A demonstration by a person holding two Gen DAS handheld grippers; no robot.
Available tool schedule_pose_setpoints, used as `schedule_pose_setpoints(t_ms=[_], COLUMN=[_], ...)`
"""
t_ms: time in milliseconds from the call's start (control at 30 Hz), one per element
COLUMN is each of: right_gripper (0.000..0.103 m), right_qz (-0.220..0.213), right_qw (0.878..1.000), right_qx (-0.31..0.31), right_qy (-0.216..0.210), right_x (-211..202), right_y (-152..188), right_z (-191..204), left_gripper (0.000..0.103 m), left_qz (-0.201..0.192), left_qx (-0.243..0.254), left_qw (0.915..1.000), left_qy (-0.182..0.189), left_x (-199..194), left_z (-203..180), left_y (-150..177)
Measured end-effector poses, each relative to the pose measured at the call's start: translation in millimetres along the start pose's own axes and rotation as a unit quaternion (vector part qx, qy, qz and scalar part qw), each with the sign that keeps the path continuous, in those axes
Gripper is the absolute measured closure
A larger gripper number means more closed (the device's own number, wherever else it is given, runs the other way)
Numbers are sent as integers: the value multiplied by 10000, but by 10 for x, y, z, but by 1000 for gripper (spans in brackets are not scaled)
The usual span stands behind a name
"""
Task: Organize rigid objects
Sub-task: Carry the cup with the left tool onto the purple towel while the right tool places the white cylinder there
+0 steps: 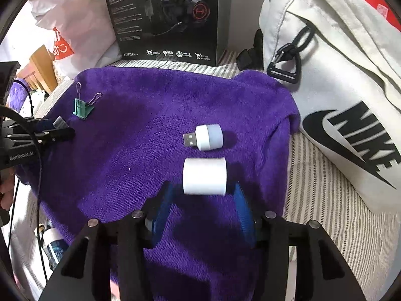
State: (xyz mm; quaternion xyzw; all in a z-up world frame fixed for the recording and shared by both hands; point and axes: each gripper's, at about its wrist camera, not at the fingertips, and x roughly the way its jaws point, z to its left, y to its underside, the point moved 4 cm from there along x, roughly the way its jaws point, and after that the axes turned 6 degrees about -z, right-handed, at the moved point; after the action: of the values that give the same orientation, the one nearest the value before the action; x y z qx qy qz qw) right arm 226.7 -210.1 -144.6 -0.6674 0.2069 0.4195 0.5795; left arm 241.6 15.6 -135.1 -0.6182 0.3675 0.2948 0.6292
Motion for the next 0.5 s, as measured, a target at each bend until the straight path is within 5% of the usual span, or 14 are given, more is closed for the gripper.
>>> schedule_pose_setpoints(t_ms=[200, 500], right_gripper=[51, 43], right_qz=[-37, -200], right_qw=[9999, 9993], right_qx=[127, 295], right_qy=[3, 105], right_x=[-220, -682], right_y=[90, 318], right_z=[-32, -9], left_gripper=[57, 57], left_qz=[119, -225], left_qx=[-201, 93], left_qw=[9995, 9994], left_qy=[203, 235], left_x=[-121, -694], left_z=[-32, -253], left_y=[83, 260])
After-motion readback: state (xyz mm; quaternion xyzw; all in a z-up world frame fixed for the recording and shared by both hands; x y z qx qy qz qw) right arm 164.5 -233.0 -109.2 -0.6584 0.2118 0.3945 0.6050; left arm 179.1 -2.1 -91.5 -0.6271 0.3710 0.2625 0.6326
